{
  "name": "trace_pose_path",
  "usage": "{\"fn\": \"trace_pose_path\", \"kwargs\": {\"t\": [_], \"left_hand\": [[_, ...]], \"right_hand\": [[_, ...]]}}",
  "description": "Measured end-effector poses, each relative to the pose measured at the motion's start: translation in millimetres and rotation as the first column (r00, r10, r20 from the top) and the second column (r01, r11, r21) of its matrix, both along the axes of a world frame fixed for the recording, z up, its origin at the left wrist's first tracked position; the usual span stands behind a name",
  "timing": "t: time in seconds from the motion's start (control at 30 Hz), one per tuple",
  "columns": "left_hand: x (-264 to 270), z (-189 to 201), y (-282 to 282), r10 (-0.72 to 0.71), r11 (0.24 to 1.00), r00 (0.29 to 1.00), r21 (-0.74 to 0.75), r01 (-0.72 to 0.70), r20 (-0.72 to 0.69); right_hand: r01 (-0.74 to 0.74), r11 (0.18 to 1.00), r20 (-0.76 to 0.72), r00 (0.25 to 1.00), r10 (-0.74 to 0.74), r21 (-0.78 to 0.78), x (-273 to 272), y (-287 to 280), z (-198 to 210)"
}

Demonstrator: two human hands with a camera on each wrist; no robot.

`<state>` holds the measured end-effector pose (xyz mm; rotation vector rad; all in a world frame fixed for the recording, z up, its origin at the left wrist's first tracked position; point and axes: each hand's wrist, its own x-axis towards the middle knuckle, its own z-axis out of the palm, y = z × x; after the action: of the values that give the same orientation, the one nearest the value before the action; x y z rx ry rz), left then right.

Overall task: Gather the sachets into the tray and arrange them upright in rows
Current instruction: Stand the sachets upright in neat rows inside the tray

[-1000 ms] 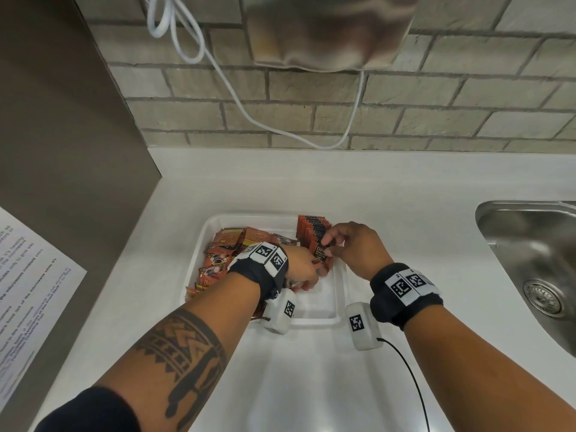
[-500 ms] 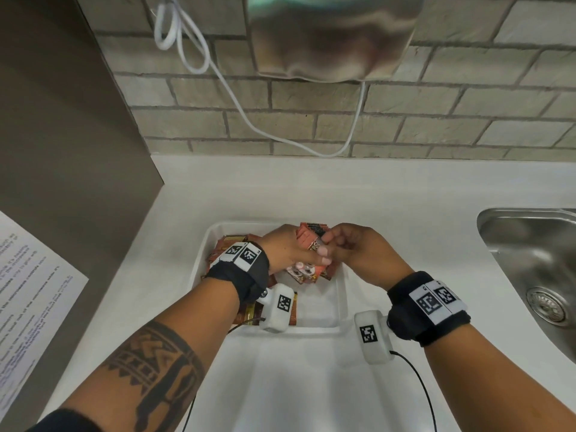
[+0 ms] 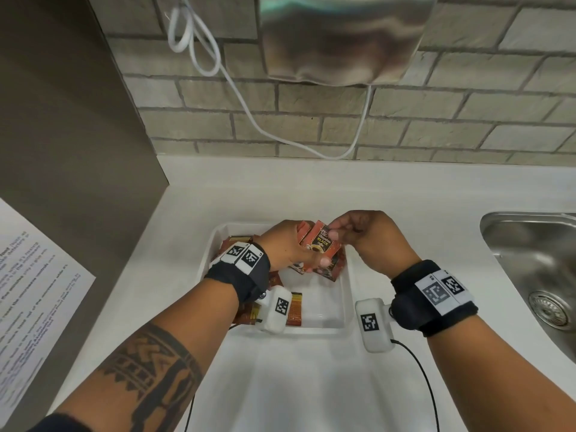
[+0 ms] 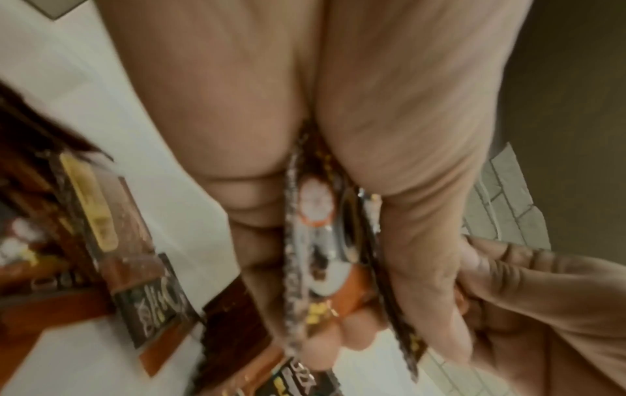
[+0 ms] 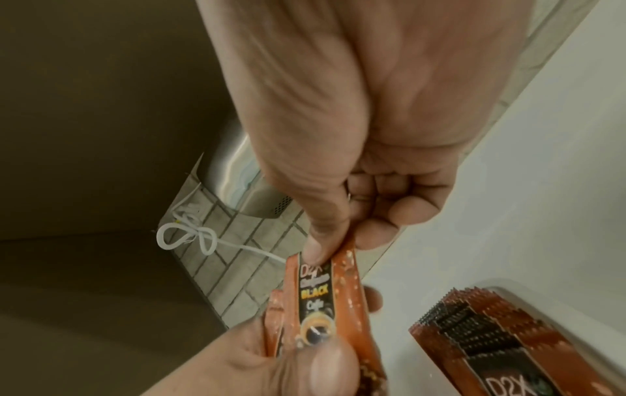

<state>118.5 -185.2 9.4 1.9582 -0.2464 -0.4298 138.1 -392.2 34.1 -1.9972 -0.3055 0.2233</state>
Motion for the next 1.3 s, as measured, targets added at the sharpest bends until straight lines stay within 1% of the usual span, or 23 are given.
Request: {"fn": "trace_pose_path", "kwargs": {"t": [0.07, 0.1, 0.17, 0.2, 0.3, 0.37, 0.43, 0.5, 0.57, 0.67, 0.77, 0.9, 1.0, 1.1, 1.2, 1.3], "left_hand": [[0.5, 5.1, 5.6, -0.032, 0.99, 0.999, 0.134, 0.036, -0.028], [0.9, 6.7, 8.9, -0.049, 0.972, 0.996, 0.225, 0.064, -0.07], [1.9, 8.3, 15.0, -0.055, 0.91, 0.987, 0.398, 0.111, -0.15], [2.7, 7.6, 16.7, -0.035, 0.881, 0.982, 0.459, 0.117, -0.183], [0.8, 5.4, 12.4, 0.033, 0.787, 0.971, 0.605, 0.12, -0.235], [-2.2, 5.9, 3.0, 0.001, 0.721, 0.969, 0.672, 0.17, -0.246], [-3.5, 4.6, -8.7, -0.074, 0.715, 0.961, 0.658, 0.236, -0.265], [-3.1, 0.7, -20.8, -0.143, 0.734, 0.946, 0.61, 0.299, -0.291], [-2.2, -6.1, -32.3, -0.166, 0.757, 0.931, 0.563, 0.332, -0.326], [1.1, -13.9, -44.4, -0.149, 0.745, 0.932, 0.582, 0.326, -0.33], [5.4, -17.2, -48.0, -0.158, 0.715, 0.929, 0.611, 0.341, -0.333], [7.7, -19.8, -48.2, -0.144, 0.735, 0.924, 0.587, 0.339, -0.353], [6.8, -19.1, -48.4, -0.151, 0.719, 0.93, 0.609, 0.336, -0.334], [6.4, -18.7, -48.1, -0.153, 0.715, 0.926, 0.608, 0.344, -0.344], [5.6, -16.9, -47.3, -0.153, 0.716, 0.926, 0.607, 0.345, -0.346], [6.0, -15.9, -47.4, -0.146, 0.738, 0.926, 0.584, 0.337, -0.349]], "right_hand": [[0.01, 0.998, 0.049, 0.999, -0.006, -0.064, 1.1, -2.1, -0.6], [0.012, 0.994, 0.075, 0.997, -0.003, -0.113, 0.6, -3.3, -0.8], [0.019, 0.976, 0.104, 0.995, 0.004, -0.219, -2.9, -4.7, -1.9], [0.025, 0.964, 0.109, 0.994, 0.004, -0.265, -4.7, -4.8, -3.6], [0.025, 0.928, 0.111, 0.994, 0.018, -0.372, -10.5, -2.6, -11.5], [0.023, 0.905, 0.116, 0.993, 0.029, -0.426, -13.2, 0.3, -15.8], [0.026, 0.895, 0.128, 0.991, 0.035, -0.445, -14.7, 2.9, -19.2], [0.025, 0.89, 0.13, 0.991, 0.038, -0.456, -15.3, 5.0, -21.6], [0.013, 0.888, 0.107, 0.993, 0.041, -0.459, -14.6, 6.4, -24.1], [0.006, 0.869, 0.097, 0.994, 0.048, -0.495, -11.1, 8.3, -29.2], [0.0, 0.86, 0.102, 0.993, 0.06, -0.51, -8.8, 9.4, -31.3], [-0.001, 0.89, 0.102, 0.993, 0.053, -0.455, -6.6, 7.0, -32.3], [0.004, 0.897, 0.083, 0.996, 0.036, -0.442, -4.9, 5.2, -33.8], [-0.012, 0.908, 0.062, 0.997, 0.042, -0.418, -5.3, 4.2, -34.3], [-0.009, 0.908, 0.07, 0.997, 0.042, -0.419, -5.4, 4.2, -37.5], [-0.009, 0.902, 0.065, 0.997, 0.041, -0.431, -4.1, 5.5, -40.6]]}}
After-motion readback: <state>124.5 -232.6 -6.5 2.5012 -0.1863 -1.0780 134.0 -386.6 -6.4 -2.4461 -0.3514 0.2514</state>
